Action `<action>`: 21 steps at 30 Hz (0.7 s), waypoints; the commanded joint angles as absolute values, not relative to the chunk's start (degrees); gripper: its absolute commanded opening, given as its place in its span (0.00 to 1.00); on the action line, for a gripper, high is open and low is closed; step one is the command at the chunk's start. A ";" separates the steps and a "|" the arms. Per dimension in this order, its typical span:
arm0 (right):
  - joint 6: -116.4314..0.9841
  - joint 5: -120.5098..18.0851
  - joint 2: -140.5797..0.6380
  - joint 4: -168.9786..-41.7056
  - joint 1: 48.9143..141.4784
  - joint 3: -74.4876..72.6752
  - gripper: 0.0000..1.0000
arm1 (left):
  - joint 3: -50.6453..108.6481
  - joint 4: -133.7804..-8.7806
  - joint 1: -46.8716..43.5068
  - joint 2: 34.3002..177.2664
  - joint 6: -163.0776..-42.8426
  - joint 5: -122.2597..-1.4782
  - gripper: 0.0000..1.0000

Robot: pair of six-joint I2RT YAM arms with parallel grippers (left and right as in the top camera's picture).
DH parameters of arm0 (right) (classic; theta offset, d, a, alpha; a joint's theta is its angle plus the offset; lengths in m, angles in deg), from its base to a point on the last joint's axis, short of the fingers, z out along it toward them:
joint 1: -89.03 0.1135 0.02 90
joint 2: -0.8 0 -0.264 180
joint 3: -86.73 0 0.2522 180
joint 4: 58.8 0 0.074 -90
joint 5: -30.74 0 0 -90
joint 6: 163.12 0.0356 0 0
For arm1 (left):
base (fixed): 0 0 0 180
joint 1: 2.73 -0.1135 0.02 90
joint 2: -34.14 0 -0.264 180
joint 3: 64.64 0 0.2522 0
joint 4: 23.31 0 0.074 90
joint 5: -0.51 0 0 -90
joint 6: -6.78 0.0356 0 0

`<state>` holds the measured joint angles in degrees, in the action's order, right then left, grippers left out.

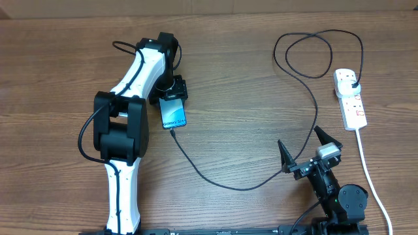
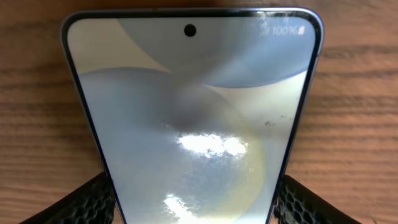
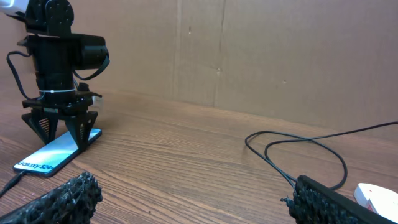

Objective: Plug charger to phone and switch on socket

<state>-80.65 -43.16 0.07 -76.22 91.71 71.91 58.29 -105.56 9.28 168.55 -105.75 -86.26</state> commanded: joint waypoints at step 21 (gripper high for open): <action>-80.48 -43.73 0.62 -75.91 91.56 72.50 1.00 | 73.79 -122.00 9.17 169.00 -101.94 -66.26 0.68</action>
